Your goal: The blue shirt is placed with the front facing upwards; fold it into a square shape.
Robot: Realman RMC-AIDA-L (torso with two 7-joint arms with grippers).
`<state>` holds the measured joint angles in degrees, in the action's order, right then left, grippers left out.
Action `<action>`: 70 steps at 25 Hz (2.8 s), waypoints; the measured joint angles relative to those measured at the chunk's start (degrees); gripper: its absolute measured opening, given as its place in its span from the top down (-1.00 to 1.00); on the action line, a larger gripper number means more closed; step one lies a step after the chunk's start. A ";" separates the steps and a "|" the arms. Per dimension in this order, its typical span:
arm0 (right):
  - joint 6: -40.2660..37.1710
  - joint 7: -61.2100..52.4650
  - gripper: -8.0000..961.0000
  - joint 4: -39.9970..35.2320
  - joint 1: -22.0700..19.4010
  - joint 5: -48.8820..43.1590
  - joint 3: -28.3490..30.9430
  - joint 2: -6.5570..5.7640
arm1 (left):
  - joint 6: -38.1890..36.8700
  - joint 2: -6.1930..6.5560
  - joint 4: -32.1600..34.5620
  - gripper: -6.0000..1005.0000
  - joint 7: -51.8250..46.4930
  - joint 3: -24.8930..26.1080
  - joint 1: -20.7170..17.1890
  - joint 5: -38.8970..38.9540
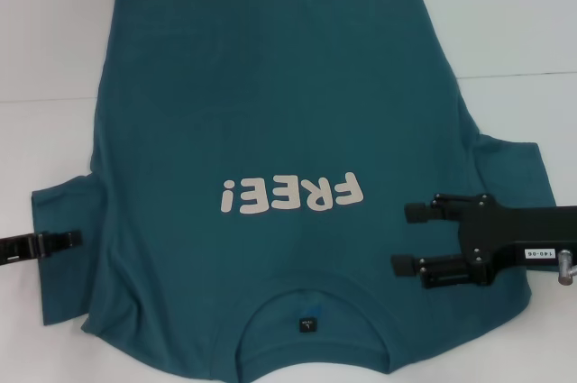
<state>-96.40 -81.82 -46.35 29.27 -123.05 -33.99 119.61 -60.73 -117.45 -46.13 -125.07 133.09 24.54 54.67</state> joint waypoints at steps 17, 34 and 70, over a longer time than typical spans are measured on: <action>0.47 0.00 -0.91 -0.16 -0.06 0.00 -0.01 -0.09 | -0.60 0.18 -2.35 0.06 -3.35 0.69 -1.20 -2.73; 1.37 0.00 -0.91 -0.41 0.00 0.00 -0.02 -0.09 | -1.25 -0.41 -1.96 -0.72 -6.33 0.50 0.48 -5.99; 2.19 -0.05 -0.91 -0.41 0.18 0.00 0.47 -0.09 | 0.23 -0.16 -1.44 0.93 -4.96 0.74 2.84 -6.08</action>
<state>-94.22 -81.88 -46.76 29.44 -123.05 -33.53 119.53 -60.49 -117.61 -47.57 -130.03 133.83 27.38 48.59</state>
